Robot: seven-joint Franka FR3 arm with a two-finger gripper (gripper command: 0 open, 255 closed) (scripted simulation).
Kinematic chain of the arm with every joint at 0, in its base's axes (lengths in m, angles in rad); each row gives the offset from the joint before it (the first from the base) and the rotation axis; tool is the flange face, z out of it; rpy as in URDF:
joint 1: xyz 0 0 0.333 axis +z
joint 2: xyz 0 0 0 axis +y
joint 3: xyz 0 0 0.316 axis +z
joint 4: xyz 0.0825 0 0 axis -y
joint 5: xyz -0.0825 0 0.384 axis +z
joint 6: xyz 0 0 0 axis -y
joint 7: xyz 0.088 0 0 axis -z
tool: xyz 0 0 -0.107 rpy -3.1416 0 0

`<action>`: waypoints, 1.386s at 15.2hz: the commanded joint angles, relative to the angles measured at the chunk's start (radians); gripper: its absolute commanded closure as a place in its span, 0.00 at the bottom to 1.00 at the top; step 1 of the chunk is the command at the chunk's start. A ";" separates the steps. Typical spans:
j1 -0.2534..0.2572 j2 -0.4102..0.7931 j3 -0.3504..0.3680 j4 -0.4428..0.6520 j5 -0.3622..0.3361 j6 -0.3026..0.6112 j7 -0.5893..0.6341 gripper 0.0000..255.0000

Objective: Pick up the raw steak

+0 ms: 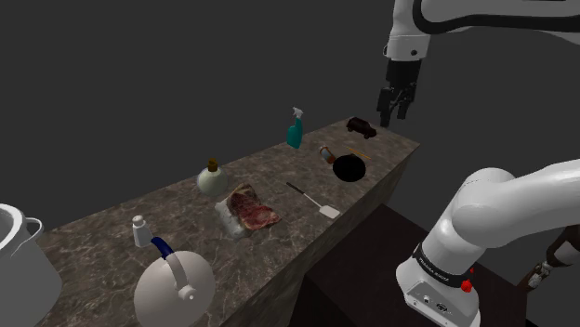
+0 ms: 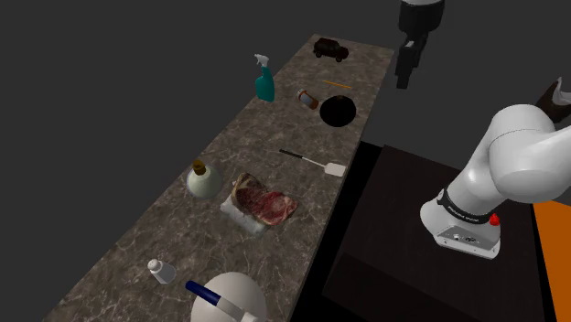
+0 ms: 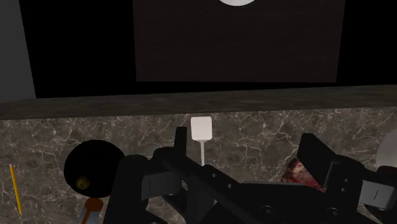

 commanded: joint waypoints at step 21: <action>0.164 0.466 0.379 -0.114 -0.315 0.611 0.162 0.00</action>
